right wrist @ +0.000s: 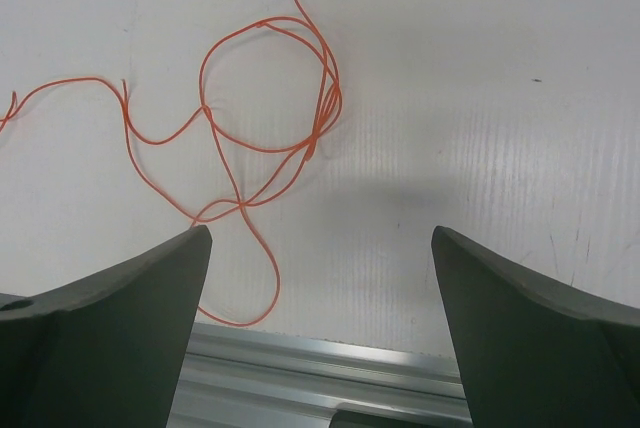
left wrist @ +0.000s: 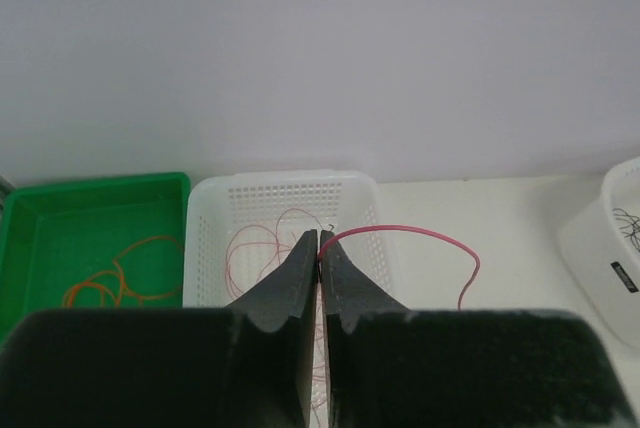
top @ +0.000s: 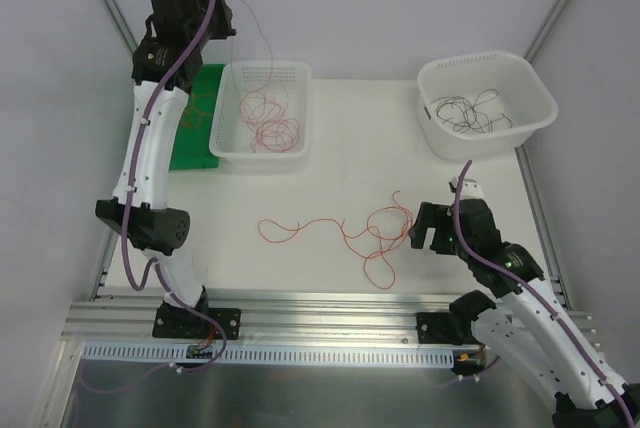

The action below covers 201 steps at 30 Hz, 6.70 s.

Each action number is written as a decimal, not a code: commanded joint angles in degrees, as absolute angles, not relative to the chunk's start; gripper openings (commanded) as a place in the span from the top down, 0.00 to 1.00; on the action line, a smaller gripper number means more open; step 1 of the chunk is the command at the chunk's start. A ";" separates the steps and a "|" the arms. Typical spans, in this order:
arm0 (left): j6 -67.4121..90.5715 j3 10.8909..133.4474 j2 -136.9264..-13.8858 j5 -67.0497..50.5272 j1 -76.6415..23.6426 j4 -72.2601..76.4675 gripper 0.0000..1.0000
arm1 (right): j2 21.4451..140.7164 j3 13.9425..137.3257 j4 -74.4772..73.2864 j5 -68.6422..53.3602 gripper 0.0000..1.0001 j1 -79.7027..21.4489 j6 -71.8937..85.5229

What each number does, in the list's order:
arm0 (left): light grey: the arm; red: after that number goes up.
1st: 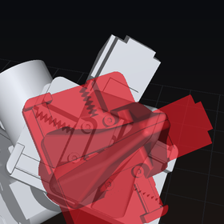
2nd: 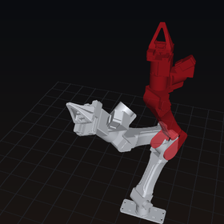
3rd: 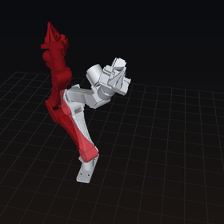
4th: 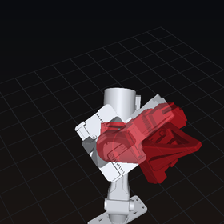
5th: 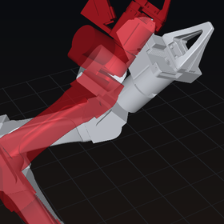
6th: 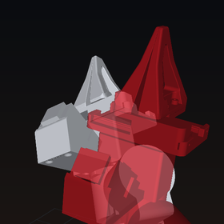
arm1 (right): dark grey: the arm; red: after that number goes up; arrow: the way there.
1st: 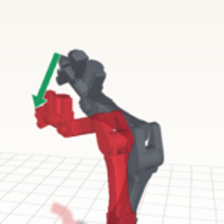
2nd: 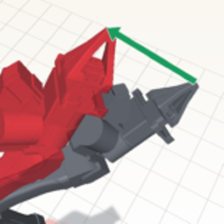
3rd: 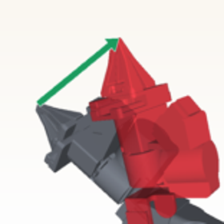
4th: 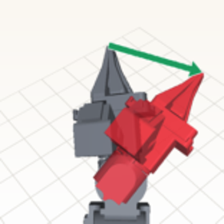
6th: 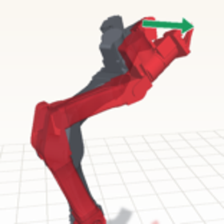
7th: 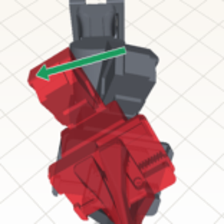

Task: Untangle the cables

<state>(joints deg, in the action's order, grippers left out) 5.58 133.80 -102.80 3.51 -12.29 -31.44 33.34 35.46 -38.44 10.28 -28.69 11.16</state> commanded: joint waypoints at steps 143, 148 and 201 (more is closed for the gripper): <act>20.74 53.17 -66.72 -1.85 -57.67 0.56 1.00 | 53.62 57.58 -33.13 4.92 0.35 -40.34 13.36; 21.54 56.86 -64.43 -1.93 -53.18 -8.34 1.00 | 52.47 53.27 -33.57 8.51 0.32 -40.25 12.31; 20.48 63.46 -50.98 -13.28 -46.93 -23.81 1.00 | 99.94 58.89 -2.71 5.53 0.98 -42.89 23.65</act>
<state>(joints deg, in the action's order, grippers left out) 20.18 63.68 -52.77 -14.68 -47.51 -23.46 101.58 57.28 -2.79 2.94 -42.92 24.36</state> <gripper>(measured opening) 0.008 0.058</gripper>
